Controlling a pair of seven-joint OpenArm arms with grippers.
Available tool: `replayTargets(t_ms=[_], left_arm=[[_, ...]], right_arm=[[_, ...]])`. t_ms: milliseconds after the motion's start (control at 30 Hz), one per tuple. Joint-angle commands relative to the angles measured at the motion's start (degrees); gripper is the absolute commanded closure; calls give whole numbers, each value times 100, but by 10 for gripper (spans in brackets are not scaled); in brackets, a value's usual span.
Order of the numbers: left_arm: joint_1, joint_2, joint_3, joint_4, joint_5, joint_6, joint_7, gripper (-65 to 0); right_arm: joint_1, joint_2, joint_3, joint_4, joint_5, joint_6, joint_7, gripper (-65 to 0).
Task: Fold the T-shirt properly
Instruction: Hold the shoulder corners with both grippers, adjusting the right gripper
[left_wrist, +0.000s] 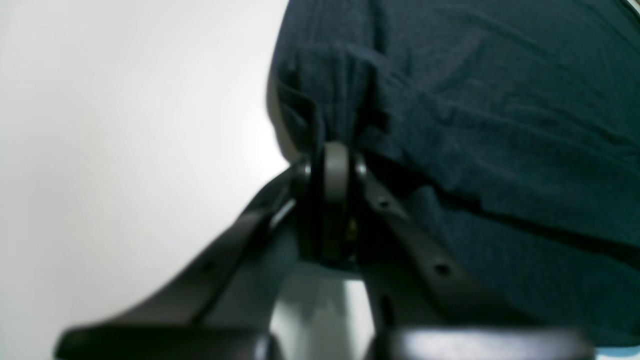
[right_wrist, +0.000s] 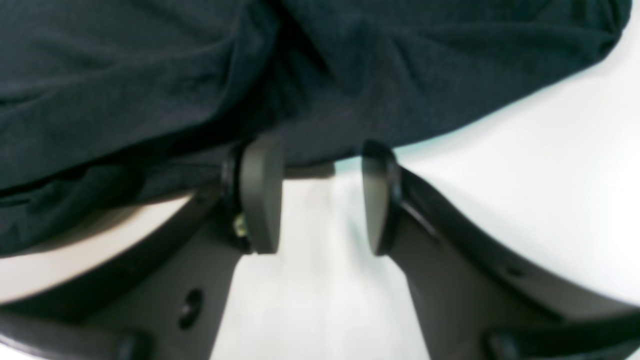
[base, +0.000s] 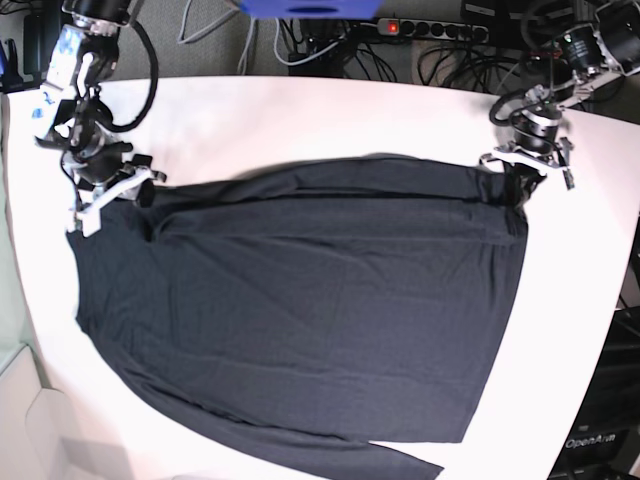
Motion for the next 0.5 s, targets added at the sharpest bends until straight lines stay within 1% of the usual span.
replayTargets(t_ms=[0,300,400,467], left_arm=[[22,-104,12,19,-75,36,188,0],[22,-104,21,19,-75,36,188,0],[22,-104,21,19,-75,36,188,0],[22,-104,21,19,-75,36,188,0]], right_arm=[[49,61,14,84,54,49,111,-271],[58,61,5,93,63,49,111,-269],[58,-35,5,84,63,49,111,-269],[49,-44,5,84,63,49,111,-269]])
